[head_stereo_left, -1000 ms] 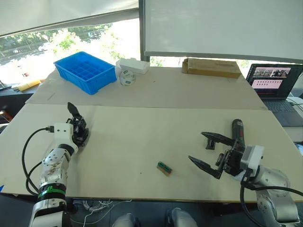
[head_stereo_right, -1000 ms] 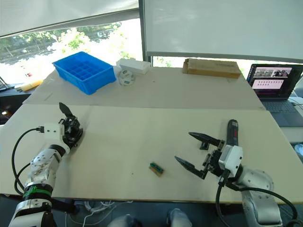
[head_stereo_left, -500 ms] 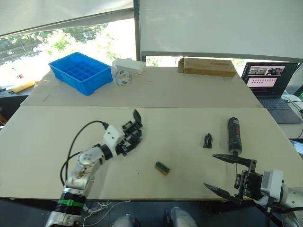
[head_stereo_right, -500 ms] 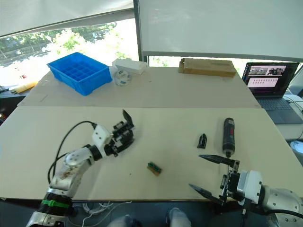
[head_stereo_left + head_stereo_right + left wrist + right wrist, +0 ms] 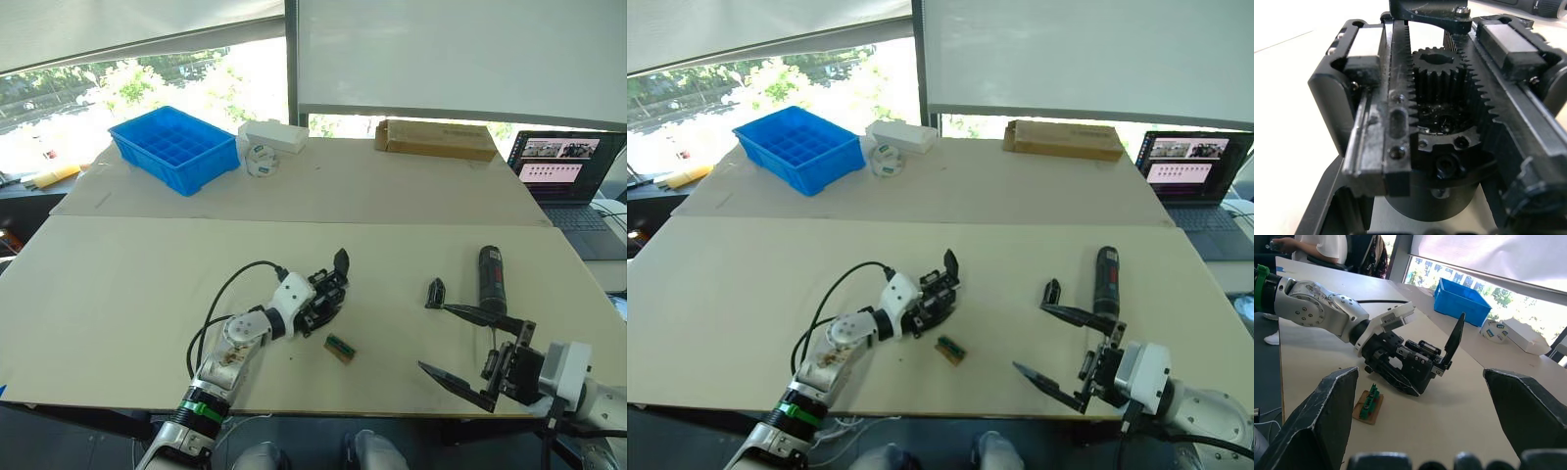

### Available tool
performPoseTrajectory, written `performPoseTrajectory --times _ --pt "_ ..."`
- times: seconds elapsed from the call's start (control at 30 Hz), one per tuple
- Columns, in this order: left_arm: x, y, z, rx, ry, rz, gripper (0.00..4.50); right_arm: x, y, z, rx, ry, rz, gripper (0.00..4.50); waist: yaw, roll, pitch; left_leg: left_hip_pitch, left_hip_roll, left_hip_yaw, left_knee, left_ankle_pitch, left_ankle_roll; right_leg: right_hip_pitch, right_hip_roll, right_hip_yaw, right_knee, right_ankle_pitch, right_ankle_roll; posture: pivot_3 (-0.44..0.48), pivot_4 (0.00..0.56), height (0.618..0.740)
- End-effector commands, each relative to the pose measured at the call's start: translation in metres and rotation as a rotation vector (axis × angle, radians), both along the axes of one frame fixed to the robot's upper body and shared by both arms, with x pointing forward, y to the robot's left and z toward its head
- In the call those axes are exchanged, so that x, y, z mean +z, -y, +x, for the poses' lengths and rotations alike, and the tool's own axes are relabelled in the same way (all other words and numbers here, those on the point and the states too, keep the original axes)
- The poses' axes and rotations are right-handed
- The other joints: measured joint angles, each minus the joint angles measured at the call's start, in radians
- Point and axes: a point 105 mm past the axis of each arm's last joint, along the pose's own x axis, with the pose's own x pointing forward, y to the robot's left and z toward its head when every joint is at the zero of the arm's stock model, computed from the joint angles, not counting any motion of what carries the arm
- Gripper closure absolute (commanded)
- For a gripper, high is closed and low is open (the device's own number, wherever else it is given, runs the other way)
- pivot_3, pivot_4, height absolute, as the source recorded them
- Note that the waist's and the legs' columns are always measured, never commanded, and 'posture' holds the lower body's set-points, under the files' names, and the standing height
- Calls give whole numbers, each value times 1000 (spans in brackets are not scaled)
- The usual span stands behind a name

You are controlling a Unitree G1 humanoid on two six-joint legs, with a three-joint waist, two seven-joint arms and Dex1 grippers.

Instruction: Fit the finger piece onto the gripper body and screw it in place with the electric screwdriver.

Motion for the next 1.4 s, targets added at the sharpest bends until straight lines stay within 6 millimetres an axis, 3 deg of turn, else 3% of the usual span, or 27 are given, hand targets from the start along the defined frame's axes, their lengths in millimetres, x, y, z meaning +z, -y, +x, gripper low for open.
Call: performPoseTrajectory --times 0.03,0.13,0.4,0.6,0.9,1.17,1.4 --pt "13 4 -1 -33 21 -23 1082 7 -1 -2 1 29 1 0 0 0 0 0 0 0 0 0 0 0 0 0 0 0 0 0 150 740" --pt "13 -6 0 -29 -1 -29 27 5 -2 -2 2 11 19 0 -1 0 0 0 0 0 0 0 0 0 0 0 0 0 0 0 150 740" --pt "16 -51 9 -107 30 90 27 1 -10 -5 54 -45 29 0 -1 0 0 0 1 -1 0 0 0 0 0 0 0 0 0 0 150 740" --pt "28 -64 17 -280 55 153 27 5 -12 1 70 -42 28 0 1 0 0 0 0 0 0 0 0 0 0 -3 0 0 0 0 150 740" --pt "13 -41 16 -529 -32 176 27 11 -12 4 83 -30 16 0 0 0 0 -2 -2 0 4 -1 1 0 0 -6 0 0 1 0 150 740" --pt "14 -13 22 -554 10 138 27 12 -11 2 52 -36 37 0 -1 0 0 -6 -1 -3 9 -3 5 0 0 -6 0 0 2 0 150 740" --pt "13 -10 30 -519 18 142 27 18 -12 1 22 -41 77 0 -2 0 0 -8 -2 -5 10 -4 7 0 -1 -6 -1 1 3 0 150 740"
